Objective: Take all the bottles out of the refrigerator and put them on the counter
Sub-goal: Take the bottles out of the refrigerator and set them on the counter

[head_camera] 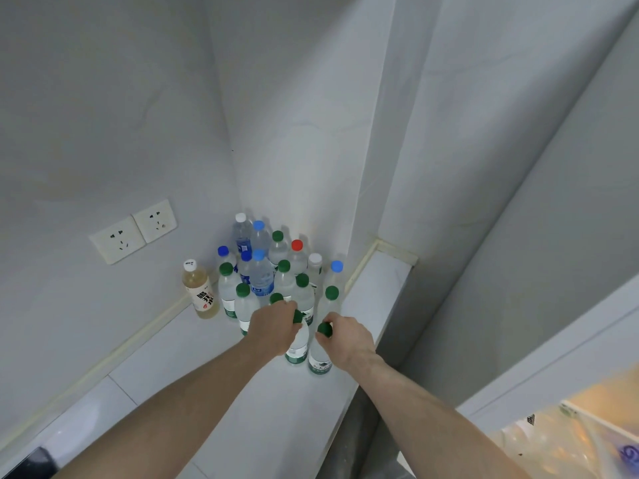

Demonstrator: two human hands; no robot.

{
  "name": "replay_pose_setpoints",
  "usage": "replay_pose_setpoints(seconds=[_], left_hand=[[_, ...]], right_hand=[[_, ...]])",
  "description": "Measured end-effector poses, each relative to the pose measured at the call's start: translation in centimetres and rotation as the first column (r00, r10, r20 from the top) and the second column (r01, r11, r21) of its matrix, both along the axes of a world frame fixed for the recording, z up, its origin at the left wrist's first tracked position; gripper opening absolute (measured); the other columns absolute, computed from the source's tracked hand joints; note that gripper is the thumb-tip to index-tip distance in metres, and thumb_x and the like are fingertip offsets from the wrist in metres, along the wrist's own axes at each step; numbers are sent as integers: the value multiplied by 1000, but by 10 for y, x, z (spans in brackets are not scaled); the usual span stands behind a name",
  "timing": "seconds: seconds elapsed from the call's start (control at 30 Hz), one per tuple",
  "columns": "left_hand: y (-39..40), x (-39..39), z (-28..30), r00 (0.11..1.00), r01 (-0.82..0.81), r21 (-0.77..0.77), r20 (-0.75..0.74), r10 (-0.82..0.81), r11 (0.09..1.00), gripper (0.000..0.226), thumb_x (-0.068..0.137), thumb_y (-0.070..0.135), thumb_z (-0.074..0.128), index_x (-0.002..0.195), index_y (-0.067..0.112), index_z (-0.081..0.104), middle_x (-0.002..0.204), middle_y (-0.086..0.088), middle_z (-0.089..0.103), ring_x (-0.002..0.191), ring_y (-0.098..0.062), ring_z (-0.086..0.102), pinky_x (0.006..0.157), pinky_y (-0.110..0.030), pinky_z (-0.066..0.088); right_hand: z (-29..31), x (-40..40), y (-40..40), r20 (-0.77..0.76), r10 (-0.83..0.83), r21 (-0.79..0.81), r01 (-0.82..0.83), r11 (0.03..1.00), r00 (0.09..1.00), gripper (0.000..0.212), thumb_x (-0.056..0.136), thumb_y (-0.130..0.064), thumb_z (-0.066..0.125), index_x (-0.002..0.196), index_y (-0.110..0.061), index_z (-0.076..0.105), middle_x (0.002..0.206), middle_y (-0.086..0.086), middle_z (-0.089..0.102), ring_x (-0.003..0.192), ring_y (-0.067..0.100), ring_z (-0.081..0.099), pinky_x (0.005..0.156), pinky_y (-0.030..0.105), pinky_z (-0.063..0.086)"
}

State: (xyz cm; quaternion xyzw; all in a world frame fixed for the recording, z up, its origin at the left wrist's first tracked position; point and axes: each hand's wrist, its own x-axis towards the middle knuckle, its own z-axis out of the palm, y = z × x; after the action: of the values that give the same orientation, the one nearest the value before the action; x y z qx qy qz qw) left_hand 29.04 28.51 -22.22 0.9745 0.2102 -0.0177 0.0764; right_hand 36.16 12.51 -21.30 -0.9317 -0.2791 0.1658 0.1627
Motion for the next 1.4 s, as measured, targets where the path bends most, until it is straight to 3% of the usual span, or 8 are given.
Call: replay_pose_setpoints(seconds=[0.2, 0.37, 0.5, 0.63, 0.8, 1.1, 1.27, 1.4], left_hand=[[2, -10, 3, 999, 19, -3, -26, -19, 1000, 24, 103, 38, 49, 123, 24, 52, 115, 1, 62, 97, -25, 65, 77, -38, 53], [-11, -42, 14, 998, -18, -129, 54, 25, 991, 53, 102, 30, 54, 151, 32, 35, 144, 5, 49, 113, -22, 63, 85, -36, 53], [-30, -80, 25, 966, -2, -387, 239, 102, 922, 40, 96, 27, 60, 136, 33, 55, 133, 11, 56, 94, -10, 63, 83, -33, 50], [-71, -115, 30, 951, 59, -491, 291, 100, 869, 30, 93, 24, 65, 121, 36, 63, 122, 20, 57, 95, -3, 61, 84, -33, 53], [-133, -124, 43, 945, 261, -505, 309, -110, 823, 33, 92, 26, 65, 120, 43, 60, 124, 36, 47, 106, 7, 54, 87, -23, 49], [-247, -88, 70, 863, 494, -491, 375, -338, 717, 32, 91, 30, 67, 121, 41, 62, 124, 32, 51, 113, 7, 53, 93, -14, 44], [-324, -77, 63, 879, 472, -508, 328, -345, 720, 28, 89, 39, 66, 115, 46, 58, 119, 36, 49, 102, 8, 55, 82, -17, 46], [-389, -69, 54, 924, 377, -533, 278, -264, 758, 26, 90, 37, 67, 113, 46, 56, 113, 31, 46, 96, 2, 56, 81, -23, 53]], right_hand=[[5, -6, -7, -6, -8, 7, 8, 1000, 1000, 30, 95, -40, 55, 120, -24, 58, 106, 1, 69, 96, 29, 64, 81, 36, 54], [20, -19, -30, -79, -40, 88, 47, 995, 996, 61, 93, -41, 60, 150, -31, 40, 130, -4, 62, 117, 20, 60, 95, 34, 51], [42, -43, -92, -136, -165, 334, 202, 921, 977, 47, 88, -43, 67, 134, -37, 57, 116, -17, 66, 89, 3, 67, 90, 29, 54], [44, -77, -168, -214, -265, 369, 329, 870, 940, 33, 90, -33, 71, 122, -33, 66, 106, -20, 68, 89, -2, 66, 84, 15, 50], [53, -98, -223, -264, -309, 333, 387, 860, 914, 35, 89, -38, 72, 124, -35, 66, 113, -23, 67, 99, -5, 62, 91, 24, 53], [76, -105, -338, -200, -476, 394, 515, 761, 856, 36, 89, -45, 70, 124, -40, 64, 123, -28, 62, 109, -7, 58, 96, 24, 49], [67, -101, -419, -181, -522, 386, 549, 742, 833, 34, 87, -43, 72, 120, -38, 66, 118, -30, 64, 109, -5, 59, 90, 20, 46], [60, -98, -487, -166, -535, 367, 555, 746, 828, 30, 87, -44, 71, 117, -39, 66, 115, -30, 63, 110, -7, 55, 95, 25, 47]])
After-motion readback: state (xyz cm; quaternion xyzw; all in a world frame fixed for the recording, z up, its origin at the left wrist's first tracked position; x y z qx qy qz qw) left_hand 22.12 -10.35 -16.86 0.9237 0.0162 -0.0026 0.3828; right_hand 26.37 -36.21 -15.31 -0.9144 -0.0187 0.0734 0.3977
